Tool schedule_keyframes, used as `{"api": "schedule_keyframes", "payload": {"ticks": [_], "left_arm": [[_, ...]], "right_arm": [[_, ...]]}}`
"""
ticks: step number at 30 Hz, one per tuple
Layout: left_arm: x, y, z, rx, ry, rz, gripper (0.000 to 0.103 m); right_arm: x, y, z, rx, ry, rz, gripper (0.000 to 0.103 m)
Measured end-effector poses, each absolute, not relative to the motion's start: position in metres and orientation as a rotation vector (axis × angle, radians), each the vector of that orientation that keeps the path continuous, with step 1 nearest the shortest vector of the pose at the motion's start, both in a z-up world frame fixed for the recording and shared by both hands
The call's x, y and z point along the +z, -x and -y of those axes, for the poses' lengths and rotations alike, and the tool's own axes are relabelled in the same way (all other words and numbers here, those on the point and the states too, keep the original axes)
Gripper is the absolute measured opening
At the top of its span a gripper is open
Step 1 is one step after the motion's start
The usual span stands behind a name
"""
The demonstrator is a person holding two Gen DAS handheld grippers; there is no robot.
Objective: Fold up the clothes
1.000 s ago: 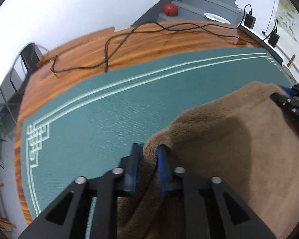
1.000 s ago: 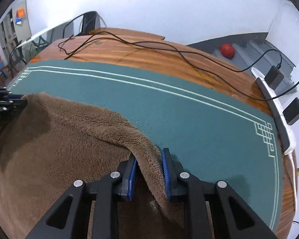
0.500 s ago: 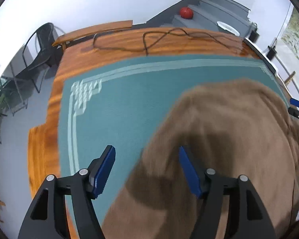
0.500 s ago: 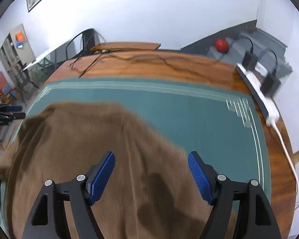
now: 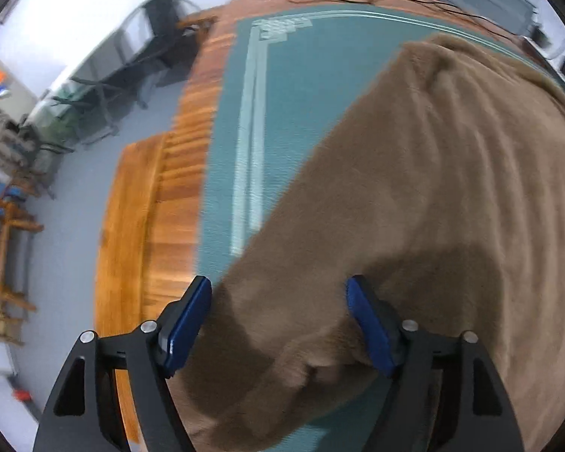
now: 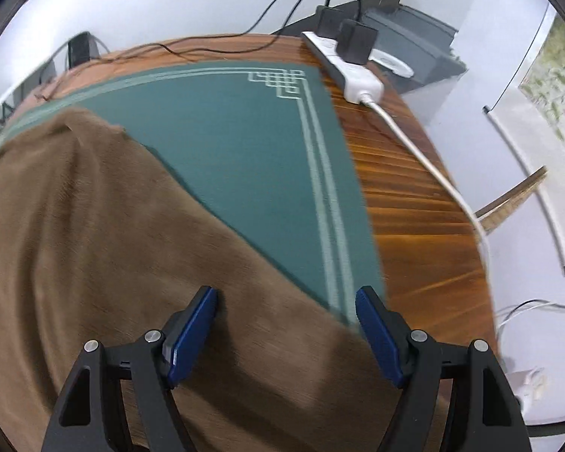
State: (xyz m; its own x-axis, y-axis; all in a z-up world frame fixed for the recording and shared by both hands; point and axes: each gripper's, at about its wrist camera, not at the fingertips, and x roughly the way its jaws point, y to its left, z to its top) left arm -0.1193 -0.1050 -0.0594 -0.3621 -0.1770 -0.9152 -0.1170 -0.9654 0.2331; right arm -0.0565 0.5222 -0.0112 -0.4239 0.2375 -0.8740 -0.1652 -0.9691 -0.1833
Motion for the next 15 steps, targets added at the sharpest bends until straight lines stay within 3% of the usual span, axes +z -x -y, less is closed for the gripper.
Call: {"api": "schedule_keyframes", "payload": {"ticks": [2,4,9,15], "left_arm": [[-0.056,0.121,0.101,-2.471,-1.638,0.576,0.079],[-0.047,0.120,0.101,-2.426,-1.584,0.622,0.079],[-0.004,0.090,0.091,-2.628,-1.656,0.312,0.079],[-0.022,0.065,0.053,-2.697,-1.788,0.252,0.079]], "right_arm": [[-0.008,0.050,-0.523,2.447,1.507,0.131,0.078],[-0.004,0.043,-0.524,2.435,1.485,0.159,0.078],[0.020,0.025,-0.477,2.620,1.468,0.224,0.078],[-0.001,0.016,-0.443,2.697,1.631,0.249,0.078]]}}
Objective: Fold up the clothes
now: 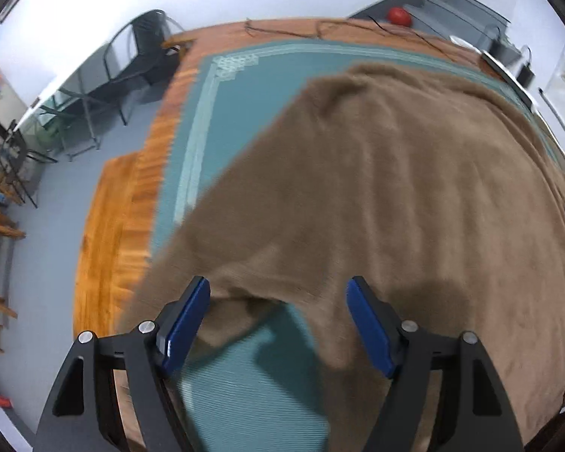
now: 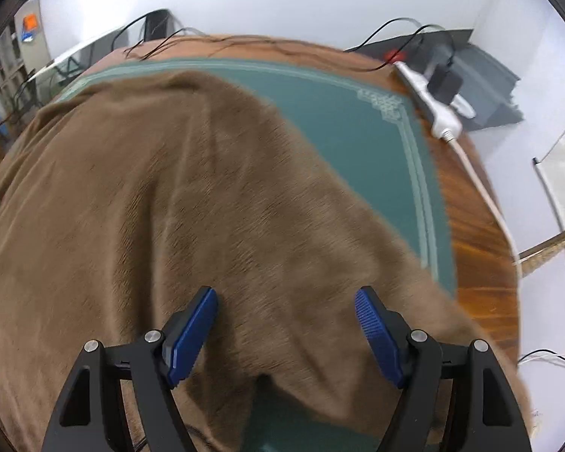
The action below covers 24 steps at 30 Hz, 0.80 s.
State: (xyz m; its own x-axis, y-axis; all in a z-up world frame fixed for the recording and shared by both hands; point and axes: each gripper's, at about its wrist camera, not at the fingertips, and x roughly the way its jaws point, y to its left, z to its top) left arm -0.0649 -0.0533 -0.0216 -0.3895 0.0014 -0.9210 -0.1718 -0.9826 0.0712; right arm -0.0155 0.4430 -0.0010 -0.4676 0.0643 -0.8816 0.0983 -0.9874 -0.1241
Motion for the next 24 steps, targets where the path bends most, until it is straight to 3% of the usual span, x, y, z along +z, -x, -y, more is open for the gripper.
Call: {"api": "schedule_keyframes", "payload": {"ticks": [7,10,13,19,24], "left_arm": [[-0.066,0.070,0.053,2.485,1.777,-0.180,0.081],[-0.067,0.074,0.064,2.493,1.781,-0.145,0.081],[-0.066,0.077,0.063,2.510,1.767,-0.239,0.081],[-0.067,0.076,0.065,2.522,1.781,-0.233,0.081],[-0.051,0.053,0.063,2.517,1.802,-0.172,0.081]], "right_arm": [[-0.019,0.011,-0.458,-2.611,-1.751,-0.239,0.078],[-0.020,0.012,-0.480,-2.666,-1.790,-0.217,0.089],[-0.021,0.015,-0.492,-2.706,-1.801,-0.239,0.101],[-0.016,0.017,-0.486,-2.734,-1.830,-0.317,0.101],[0.018,-0.015,-0.476,-2.740,-1.732,-0.164,0.101]]}}
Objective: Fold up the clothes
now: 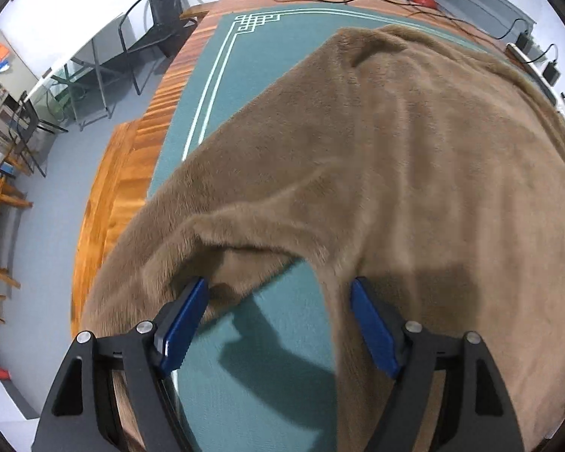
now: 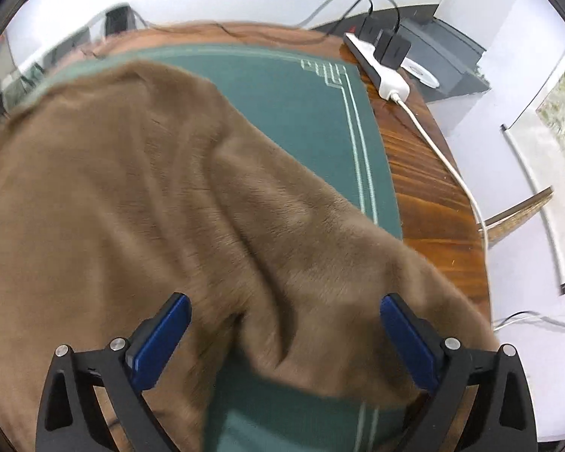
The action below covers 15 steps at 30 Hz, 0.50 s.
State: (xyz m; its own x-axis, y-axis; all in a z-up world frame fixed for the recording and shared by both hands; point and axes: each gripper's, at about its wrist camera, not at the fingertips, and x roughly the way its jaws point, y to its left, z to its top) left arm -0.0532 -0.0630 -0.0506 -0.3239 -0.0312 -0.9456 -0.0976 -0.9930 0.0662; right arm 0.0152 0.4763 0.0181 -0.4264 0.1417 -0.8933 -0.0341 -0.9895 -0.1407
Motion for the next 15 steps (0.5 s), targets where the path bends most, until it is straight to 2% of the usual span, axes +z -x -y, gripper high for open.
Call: {"api": "schedule_keyframes", "payload": {"ticks": [2,4,9,15], "left_arm": [[-0.045,0.036,0.061,2.491,1.785,-0.142,0.081],[-0.043,0.014,0.054,2.457,1.785,-0.172,0.081],[-0.056,-0.017,0.041,2.402,1.823,-0.234,0.081],[-0.066,-0.037,0.051,2.441,1.860,-0.205,0.082]], "right_arm": [[0.028,-0.038,-0.471,2.605,1.634,0.058,0.101],[0.028,-0.066,-0.453,2.613,1.673,0.051,0.101],[-0.004,-0.088,-0.453,2.518,1.776,0.230,0.101],[-0.020,-0.101,-0.474,2.498,1.803,0.165,0.101]]}}
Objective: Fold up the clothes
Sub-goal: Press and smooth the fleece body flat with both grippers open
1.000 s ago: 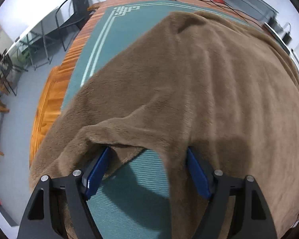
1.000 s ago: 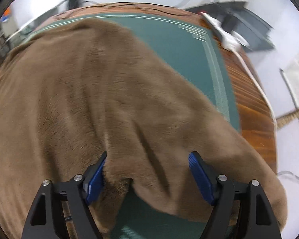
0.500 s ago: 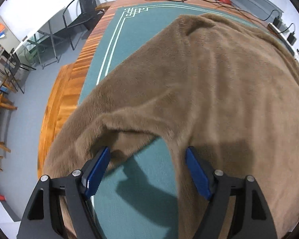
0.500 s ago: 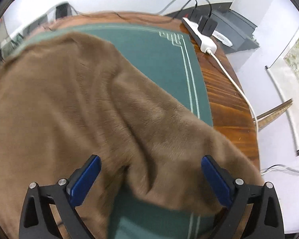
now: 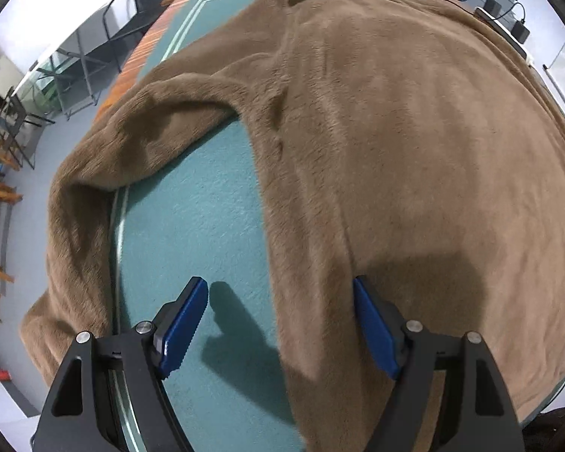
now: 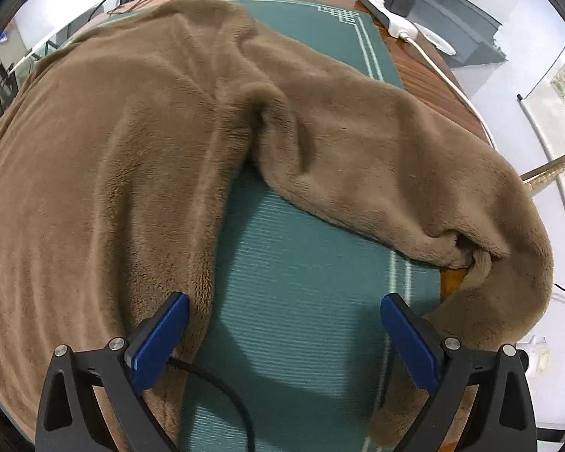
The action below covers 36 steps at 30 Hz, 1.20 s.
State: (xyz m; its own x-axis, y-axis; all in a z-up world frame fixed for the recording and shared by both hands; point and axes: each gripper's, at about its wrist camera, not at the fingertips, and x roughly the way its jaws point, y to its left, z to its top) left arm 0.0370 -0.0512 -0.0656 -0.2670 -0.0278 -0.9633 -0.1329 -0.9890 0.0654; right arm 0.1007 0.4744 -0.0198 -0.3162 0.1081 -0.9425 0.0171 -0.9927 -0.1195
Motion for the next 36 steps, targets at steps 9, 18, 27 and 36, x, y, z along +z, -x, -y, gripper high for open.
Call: {"api": "schedule_keyframes", "payload": {"ticks": [9,18,27,36], "left_arm": [[-0.046,-0.086,0.054,2.512,1.860,-0.277,0.083],[-0.010,-0.155,0.027,2.466,1.735,-0.230,0.083],[-0.021,-0.201,-0.018,2.339,1.695,-0.426,0.083],[-0.042,-0.214,-0.010,2.375,1.761,-0.327,0.083]], "right_arm": [[0.013,-0.132,-0.458,2.557,1.676,0.398,0.101],[0.076,-0.233,-0.435,2.838,1.635,0.370,0.102],[0.045,-0.294,-0.381,2.991,1.869,0.463,0.102],[-0.008,-0.292,-0.348,2.934,1.938,0.605,0.101]]}}
